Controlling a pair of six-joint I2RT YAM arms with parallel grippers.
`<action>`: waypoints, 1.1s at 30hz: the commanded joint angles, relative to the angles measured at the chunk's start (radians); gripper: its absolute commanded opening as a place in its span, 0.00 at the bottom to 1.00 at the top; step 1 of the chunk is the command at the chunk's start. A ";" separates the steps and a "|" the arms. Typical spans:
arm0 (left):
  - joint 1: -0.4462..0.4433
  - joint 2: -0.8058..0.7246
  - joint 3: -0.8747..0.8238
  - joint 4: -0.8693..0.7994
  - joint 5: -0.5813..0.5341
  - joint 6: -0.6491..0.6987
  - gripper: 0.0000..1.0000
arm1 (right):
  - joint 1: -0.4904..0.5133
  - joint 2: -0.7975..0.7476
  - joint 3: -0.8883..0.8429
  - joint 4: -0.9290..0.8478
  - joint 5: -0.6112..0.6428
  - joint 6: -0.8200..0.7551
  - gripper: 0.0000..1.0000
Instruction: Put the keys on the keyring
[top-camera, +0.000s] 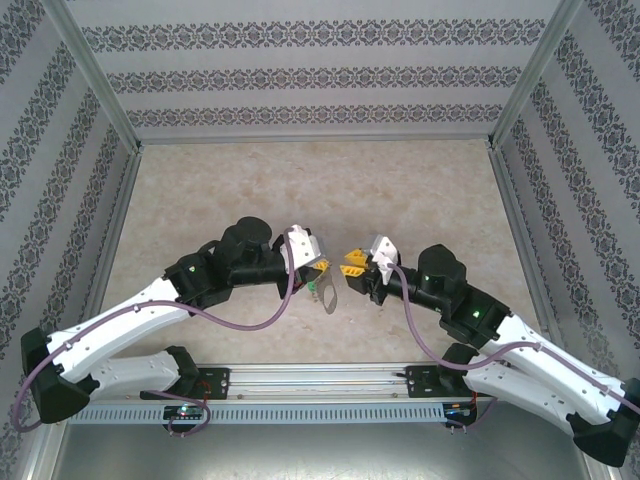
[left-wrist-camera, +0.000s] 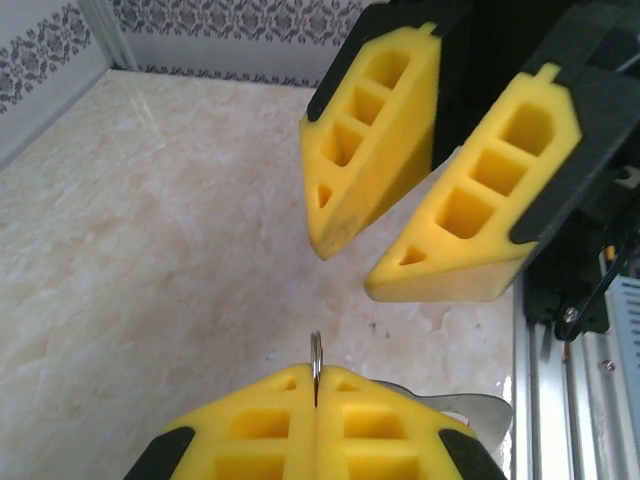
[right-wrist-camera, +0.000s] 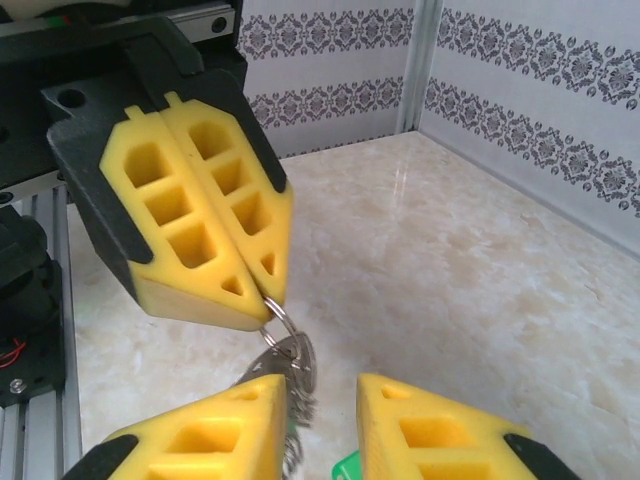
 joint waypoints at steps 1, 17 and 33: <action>0.006 -0.042 -0.045 0.184 0.064 -0.074 0.00 | -0.016 -0.026 -0.020 0.058 -0.065 0.030 0.25; 0.027 -0.107 -0.165 0.437 0.204 -0.180 0.00 | -0.025 -0.037 -0.040 0.122 -0.187 0.022 0.24; 0.029 -0.092 -0.131 0.348 0.210 -0.136 0.00 | -0.024 -0.006 -0.031 0.160 -0.256 0.024 0.03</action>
